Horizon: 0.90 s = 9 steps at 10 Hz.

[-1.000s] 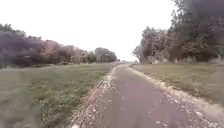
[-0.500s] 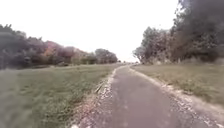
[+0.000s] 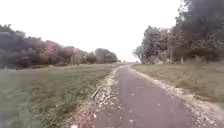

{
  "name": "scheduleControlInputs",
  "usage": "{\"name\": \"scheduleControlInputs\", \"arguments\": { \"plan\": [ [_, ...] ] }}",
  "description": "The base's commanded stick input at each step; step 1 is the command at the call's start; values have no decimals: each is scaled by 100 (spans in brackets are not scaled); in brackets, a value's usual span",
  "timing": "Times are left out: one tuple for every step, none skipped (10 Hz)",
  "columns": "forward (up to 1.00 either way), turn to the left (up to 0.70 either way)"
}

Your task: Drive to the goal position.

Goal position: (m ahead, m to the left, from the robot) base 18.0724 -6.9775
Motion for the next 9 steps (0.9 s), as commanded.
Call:
{"name": "scheduleControlInputs", "arguments": {
  "plan": [
    [70,-13],
    [70,-13],
    [70,-13],
    [70,-13],
    [70,-5],
    [70,0],
    [70,0],
    [70,0],
    [70,0]
  ]
}}
